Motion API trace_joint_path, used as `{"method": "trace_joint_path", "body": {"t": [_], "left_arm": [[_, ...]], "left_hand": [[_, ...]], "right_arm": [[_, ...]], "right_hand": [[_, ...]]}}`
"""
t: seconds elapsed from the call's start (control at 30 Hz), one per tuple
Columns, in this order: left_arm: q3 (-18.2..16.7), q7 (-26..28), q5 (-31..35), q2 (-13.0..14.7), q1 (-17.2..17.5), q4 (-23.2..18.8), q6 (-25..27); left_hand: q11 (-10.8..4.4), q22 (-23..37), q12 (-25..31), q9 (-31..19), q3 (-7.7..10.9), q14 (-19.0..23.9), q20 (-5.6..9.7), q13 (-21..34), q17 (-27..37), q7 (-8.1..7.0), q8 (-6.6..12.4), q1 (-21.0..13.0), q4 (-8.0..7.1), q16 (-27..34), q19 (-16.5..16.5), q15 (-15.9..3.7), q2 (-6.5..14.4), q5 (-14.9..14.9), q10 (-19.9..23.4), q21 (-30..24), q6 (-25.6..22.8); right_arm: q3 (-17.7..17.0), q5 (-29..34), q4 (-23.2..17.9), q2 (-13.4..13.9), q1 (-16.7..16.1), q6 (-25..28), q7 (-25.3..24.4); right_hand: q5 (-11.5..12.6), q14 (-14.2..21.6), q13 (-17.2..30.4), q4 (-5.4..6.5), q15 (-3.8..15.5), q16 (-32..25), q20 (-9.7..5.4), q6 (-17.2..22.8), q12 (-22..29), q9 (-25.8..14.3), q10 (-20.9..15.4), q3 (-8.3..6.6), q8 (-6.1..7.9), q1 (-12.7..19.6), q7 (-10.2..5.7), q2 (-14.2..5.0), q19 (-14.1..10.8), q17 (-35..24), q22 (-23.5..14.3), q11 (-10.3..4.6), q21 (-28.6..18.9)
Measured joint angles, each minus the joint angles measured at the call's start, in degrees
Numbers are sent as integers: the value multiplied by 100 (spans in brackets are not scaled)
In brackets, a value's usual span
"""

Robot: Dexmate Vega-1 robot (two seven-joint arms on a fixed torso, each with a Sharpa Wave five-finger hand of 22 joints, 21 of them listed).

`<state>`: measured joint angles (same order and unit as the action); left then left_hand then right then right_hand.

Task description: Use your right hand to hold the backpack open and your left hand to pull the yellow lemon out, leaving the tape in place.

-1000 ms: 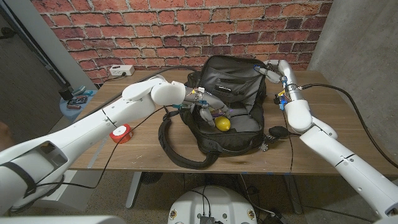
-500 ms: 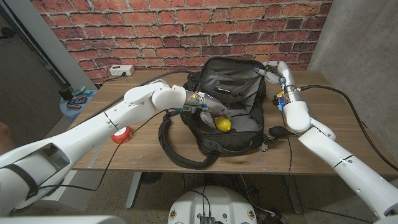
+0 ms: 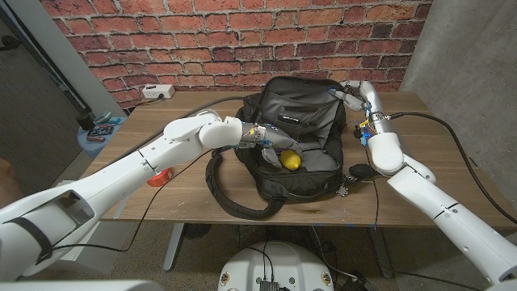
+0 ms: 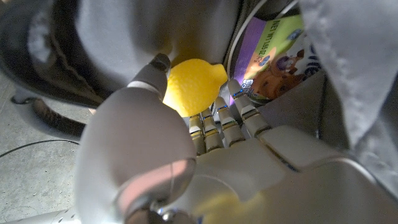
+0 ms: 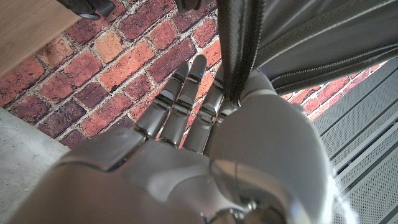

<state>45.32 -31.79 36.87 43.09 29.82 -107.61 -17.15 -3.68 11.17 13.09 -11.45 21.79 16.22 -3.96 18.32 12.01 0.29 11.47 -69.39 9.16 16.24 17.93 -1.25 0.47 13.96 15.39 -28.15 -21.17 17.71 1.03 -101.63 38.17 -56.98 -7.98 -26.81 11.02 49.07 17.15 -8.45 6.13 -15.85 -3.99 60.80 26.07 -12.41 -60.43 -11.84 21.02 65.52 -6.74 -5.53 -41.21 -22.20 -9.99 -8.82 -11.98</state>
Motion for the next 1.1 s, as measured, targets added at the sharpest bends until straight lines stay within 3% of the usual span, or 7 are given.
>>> {"method": "trace_joint_path", "body": {"t": [0.37, 0.7, 1.0, 1.1], "left_arm": [[-14, 665, 407, -6, 155, 198, -337], [-64, 1239, 751, -8, 292, 317, -527], [-72, 1522, 943, -46, 357, 406, -567], [-72, 1582, 979, -67, 372, 434, -571]], "left_hand": [[-64, 0, 194, -16, -103, 377, 49, 30, 40, -39, 128, -83, -8, 142, 153, -131, 83, -44, 371, -87, -404], [-187, 1, 431, -47, -224, 775, 120, 148, 136, -142, 359, -167, 17, 369, 369, -243, 133, -49, 901, -202, -1069], [-229, 1, 594, -95, -285, 940, 148, 227, 197, -171, 429, -204, 1, 470, 422, -267, 126, -49, 1108, -266, -1268], [-266, 1, 750, -144, -359, 1131, 194, 320, 262, -254, 562, -227, 8, 596, 524, -326, 102, -50, 1355, -337, -1448]], "right_arm": [[-5, -75, 81, -16, -1, -87, 45], [-17, -162, 172, -22, -21, -177, 83], [-37, -234, 210, -16, -40, -231, 122], [-44, -256, 214, -13, -46, -249, 135]], "right_hand": [[-1, 23, 0, 0, 20, 19, 0, -1, 0, 0, 0, 0, -1, 3, 0, -1, 0, 1, 0, 0, 0], [-4, 32, 0, 0, 29, 19, 0, -2, 0, 3, 0, 0, -5, 19, 1, -15, 0, 1, 0, 0, 0], [-5, 32, 0, 0, 29, 39, 0, -4, 0, 3, 0, 0, -6, 25, 2, -7, 1, -27, 0, 0, 0], [-6, 31, 11, -32, 29, 39, 0, -5, 0, 1, 0, 32, -7, 25, 4, -6, 0, -27, 0, 0, 0]]}}
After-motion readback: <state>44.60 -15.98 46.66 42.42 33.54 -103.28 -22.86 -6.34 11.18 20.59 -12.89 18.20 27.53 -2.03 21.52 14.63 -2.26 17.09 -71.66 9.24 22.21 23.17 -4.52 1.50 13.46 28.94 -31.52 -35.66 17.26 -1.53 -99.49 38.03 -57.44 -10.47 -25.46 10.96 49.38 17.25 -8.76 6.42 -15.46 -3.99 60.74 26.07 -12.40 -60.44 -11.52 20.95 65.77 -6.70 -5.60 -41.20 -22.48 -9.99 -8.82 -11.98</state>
